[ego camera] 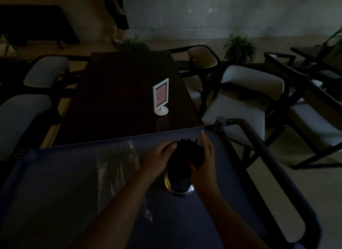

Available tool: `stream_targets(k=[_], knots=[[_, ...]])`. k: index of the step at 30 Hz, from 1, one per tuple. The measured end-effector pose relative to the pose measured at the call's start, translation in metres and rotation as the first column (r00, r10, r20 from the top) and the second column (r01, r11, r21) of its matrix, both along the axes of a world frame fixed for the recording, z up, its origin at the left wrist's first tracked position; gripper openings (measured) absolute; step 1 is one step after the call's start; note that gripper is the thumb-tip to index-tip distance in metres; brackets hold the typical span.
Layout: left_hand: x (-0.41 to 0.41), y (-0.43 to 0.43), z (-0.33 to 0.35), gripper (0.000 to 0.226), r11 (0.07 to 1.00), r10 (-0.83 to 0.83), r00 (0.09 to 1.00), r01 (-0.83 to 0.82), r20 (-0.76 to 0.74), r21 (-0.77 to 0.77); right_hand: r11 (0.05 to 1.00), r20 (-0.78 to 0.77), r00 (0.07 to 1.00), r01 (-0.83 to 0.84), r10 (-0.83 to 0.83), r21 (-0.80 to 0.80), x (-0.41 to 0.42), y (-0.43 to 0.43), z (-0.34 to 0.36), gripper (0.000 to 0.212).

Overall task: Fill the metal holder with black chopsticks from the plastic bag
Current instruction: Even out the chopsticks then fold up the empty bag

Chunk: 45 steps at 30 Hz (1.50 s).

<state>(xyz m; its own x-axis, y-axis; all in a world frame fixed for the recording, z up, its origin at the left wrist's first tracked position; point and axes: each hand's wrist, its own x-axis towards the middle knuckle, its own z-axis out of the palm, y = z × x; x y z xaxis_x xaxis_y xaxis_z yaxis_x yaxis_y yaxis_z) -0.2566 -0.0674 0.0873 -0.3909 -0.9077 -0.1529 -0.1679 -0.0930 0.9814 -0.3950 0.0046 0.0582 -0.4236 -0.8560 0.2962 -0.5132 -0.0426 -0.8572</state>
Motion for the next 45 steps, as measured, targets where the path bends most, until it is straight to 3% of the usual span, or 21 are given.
stream_targets(k=[2, 5, 11, 12, 16, 20, 22, 25, 29, 34, 41, 45], knots=[[-0.001, 0.002, -0.001, 0.02, 1.0, 0.01, 0.999, -0.01, 0.037, 0.002, 0.996, 0.032, 0.999, 0.005, -0.008, 0.085, 0.001, 0.004, -0.01, 0.114], [0.0, 0.012, 0.003, 0.027, 0.998, 0.044, 0.999, -0.045, 0.015, 0.043, 0.993, 0.221, 0.975, -0.012, -0.014, 0.117, 0.0, 0.005, -0.017, 0.11], [0.017, 0.022, -0.008, 0.093, 0.99, -0.135, 0.986, 0.138, -0.095, 0.025, 0.986, 0.452, 0.885, -0.157, 0.114, 0.059, -0.012, 0.013, -0.019, 0.084], [0.02, 0.023, -0.011, 0.096, 0.983, -0.175, 0.981, 0.18, -0.088, 0.047, 0.981, 0.467, 0.871, -0.192, 0.152, 0.038, -0.014, 0.016, -0.018, 0.081], [0.024, 0.023, -0.025, 0.085, 0.963, -0.263, 0.965, 0.262, 0.02, 0.062, 0.957, 0.443, 0.863, -0.287, 0.241, 0.038, -0.021, 0.021, -0.018, 0.062], [0.013, 0.016, -0.029, 0.098, 0.968, -0.25, 0.963, 0.249, 0.097, 0.028, 0.923, 0.241, 0.918, -0.355, 0.315, 0.145, -0.024, 0.016, -0.019, 0.095], [0.008, 0.01, -0.025, 0.099, 0.968, -0.25, 0.958, 0.252, 0.139, 0.005, 0.927, 0.209, 0.93, -0.336, 0.301, 0.164, -0.026, 0.009, -0.016, 0.099], [0.003, 0.001, -0.021, 0.091, 0.967, -0.24, 0.951, 0.252, 0.197, -0.041, 0.93, 0.171, 0.943, -0.316, 0.285, 0.19, -0.031, -0.002, -0.015, 0.083], [-0.004, -0.008, -0.018, 0.058, 0.977, -0.136, 0.95, 0.175, 0.28, -0.118, 0.953, 0.189, 0.964, -0.223, 0.185, 0.204, -0.038, -0.012, -0.011, 0.053], [-0.012, -0.009, -0.013, 0.057, 0.968, -0.079, 0.955, 0.142, 0.285, -0.206, 0.962, 0.129, 0.98, -0.176, 0.151, 0.21, -0.042, -0.016, -0.004, 0.033], [-0.018, -0.009, -0.013, 0.046, 0.975, -0.083, 0.95, 0.14, 0.301, -0.173, 0.961, 0.101, 0.981, -0.185, 0.167, 0.204, -0.042, -0.016, -0.005, 0.033], [-0.014, -0.007, 0.003, 0.056, 0.981, -0.115, 0.964, 0.148, 0.242, -0.126, 0.951, 0.089, 0.975, -0.217, 0.201, 0.222, -0.051, -0.015, 0.002, 0.058]])
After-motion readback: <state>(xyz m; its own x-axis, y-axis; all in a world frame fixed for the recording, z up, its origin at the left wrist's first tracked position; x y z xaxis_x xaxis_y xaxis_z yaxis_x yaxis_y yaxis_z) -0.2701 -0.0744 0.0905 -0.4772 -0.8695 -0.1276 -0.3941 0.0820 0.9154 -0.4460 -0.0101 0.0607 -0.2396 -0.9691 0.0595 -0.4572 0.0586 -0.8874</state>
